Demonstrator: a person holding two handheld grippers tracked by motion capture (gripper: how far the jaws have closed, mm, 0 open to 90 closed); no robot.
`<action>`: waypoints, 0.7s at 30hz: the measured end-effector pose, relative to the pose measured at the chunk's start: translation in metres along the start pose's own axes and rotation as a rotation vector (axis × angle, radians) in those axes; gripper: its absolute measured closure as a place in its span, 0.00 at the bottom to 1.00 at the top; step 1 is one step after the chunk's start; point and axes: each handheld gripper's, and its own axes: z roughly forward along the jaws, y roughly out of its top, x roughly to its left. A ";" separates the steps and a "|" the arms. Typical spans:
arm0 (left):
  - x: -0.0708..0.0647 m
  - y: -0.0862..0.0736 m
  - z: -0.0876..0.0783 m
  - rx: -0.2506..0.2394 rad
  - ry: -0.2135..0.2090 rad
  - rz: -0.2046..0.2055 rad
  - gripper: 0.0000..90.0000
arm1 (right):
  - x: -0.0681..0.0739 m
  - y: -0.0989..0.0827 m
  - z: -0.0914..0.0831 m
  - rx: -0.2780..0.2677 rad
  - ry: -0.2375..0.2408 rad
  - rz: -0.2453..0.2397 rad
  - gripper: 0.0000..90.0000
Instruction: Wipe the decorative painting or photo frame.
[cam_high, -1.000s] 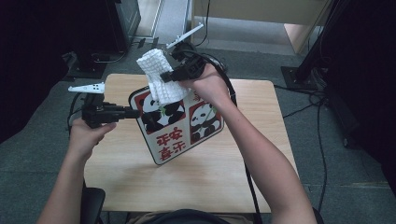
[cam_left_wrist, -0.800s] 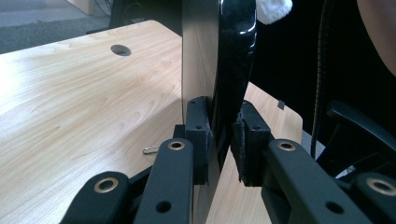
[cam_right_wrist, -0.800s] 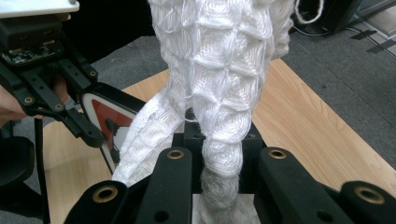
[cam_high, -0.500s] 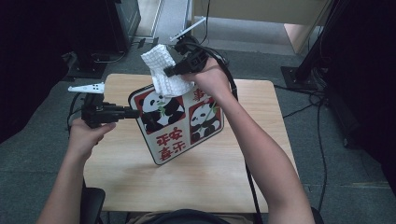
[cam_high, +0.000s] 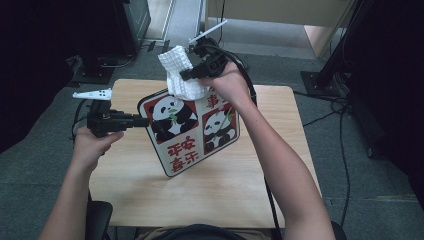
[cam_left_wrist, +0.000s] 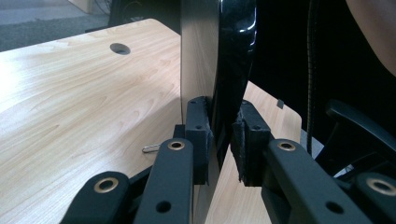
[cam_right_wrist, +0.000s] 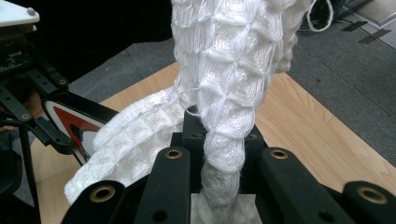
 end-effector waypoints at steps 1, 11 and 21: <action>0.000 0.000 0.000 0.000 0.000 0.000 0.87 | 0.000 0.000 0.000 0.000 0.000 0.000 0.88; 0.001 0.000 0.000 -0.002 -0.010 -0.008 0.87 | -0.010 -0.007 -0.005 -0.033 -0.013 0.018 0.88; 0.002 -0.001 -0.001 -0.001 -0.016 -0.006 0.87 | -0.016 -0.009 -0.010 -0.036 -0.037 0.025 0.88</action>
